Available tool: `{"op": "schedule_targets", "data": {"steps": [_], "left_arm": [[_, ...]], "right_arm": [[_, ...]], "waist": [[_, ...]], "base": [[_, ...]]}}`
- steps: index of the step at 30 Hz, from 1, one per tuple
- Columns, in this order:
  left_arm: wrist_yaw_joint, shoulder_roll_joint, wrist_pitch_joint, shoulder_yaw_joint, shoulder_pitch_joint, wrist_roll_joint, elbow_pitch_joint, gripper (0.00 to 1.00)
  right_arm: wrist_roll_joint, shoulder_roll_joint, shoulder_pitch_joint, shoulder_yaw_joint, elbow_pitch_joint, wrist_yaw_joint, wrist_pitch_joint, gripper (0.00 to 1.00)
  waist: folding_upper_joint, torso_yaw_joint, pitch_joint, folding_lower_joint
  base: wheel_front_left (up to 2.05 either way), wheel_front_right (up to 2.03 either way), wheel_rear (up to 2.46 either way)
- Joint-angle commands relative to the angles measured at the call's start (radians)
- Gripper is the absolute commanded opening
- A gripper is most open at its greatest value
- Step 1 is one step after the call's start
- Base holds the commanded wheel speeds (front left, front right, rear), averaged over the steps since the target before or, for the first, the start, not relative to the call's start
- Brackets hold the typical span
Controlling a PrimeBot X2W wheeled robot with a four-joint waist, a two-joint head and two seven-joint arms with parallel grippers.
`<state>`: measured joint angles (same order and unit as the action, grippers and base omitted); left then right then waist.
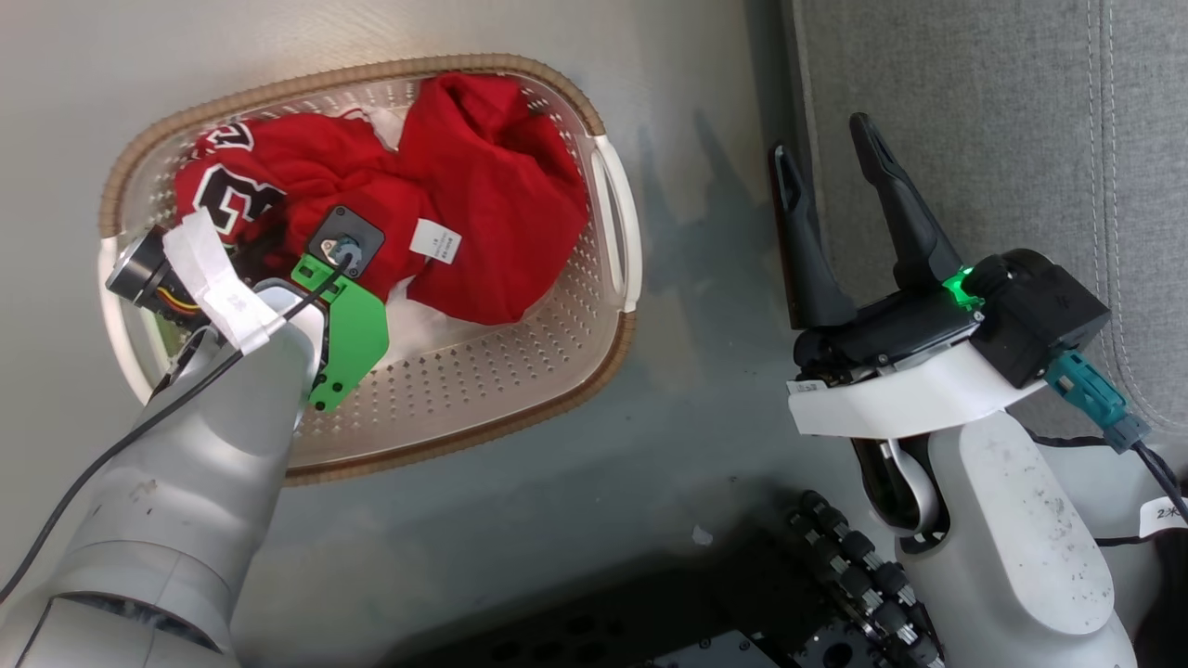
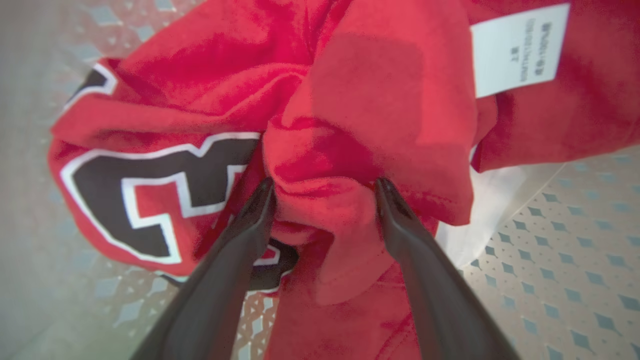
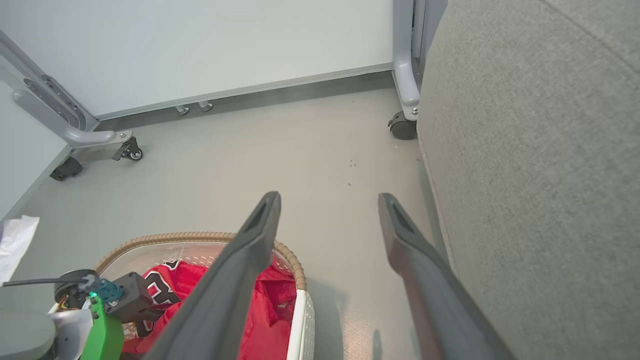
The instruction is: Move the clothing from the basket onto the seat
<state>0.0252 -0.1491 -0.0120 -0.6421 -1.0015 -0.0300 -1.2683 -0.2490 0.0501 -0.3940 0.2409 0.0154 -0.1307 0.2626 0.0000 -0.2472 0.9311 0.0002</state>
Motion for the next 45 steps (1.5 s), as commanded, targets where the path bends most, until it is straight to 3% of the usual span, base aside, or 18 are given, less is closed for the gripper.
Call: {"op": "schedule_targets", "data": {"steps": [1,13,14,15,17,27,45], "left_arm": [[0.003,-0.019,-0.012,0.000,-0.015,-0.003,-0.008,1.00],[0.023,-0.060,-0.103,-0.035,-0.037,-0.012,-0.017,1.00],[0.026,-0.062,-0.116,-0.039,-0.037,-0.013,-0.017,0.92],[0.029,-0.065,-0.131,-0.041,-0.038,-0.010,-0.017,0.47],[0.034,-0.069,-0.141,-0.047,-0.041,-0.009,-0.018,0.00],[0.060,-0.072,-0.141,-0.080,-0.024,0.000,-0.018,0.00],[0.082,0.040,0.142,-0.033,0.124,0.132,0.023,0.00]], "right_arm": [[-0.011,0.001,-0.013,0.007,0.000,0.000,0.003,1.00],[-0.051,0.001,-0.023,0.036,0.008,0.000,0.003,1.00],[-0.053,0.001,-0.023,0.038,0.009,0.000,0.003,1.00],[-0.055,0.001,-0.023,0.039,0.010,0.000,0.003,1.00],[-0.058,0.001,-0.024,0.040,0.012,0.000,0.003,1.00],[-0.043,0.001,-0.024,0.010,-0.006,0.000,0.003,1.00],[0.042,0.002,0.057,-0.063,-0.068,0.000,0.003,1.00]], "waist": [[0.0000,-0.024,0.025,-0.0002],[0.0000,-0.065,0.074,-0.0002],[0.0000,-0.068,0.075,-0.0002],[0.0000,-0.071,0.078,-0.0002],[0.0000,-0.075,0.081,-0.0002],[0.0000,-0.072,0.047,-0.0002],[0.0000,0.060,-0.266,-0.0002]], "base": [[0.00,0.00,0.00],[0.00,0.00,0.00],[0.00,0.00,0.00],[0.00,0.00,0.00],[0.00,0.00,0.00],[0.00,0.00,0.00],[0.00,0.00,0.00]]}}
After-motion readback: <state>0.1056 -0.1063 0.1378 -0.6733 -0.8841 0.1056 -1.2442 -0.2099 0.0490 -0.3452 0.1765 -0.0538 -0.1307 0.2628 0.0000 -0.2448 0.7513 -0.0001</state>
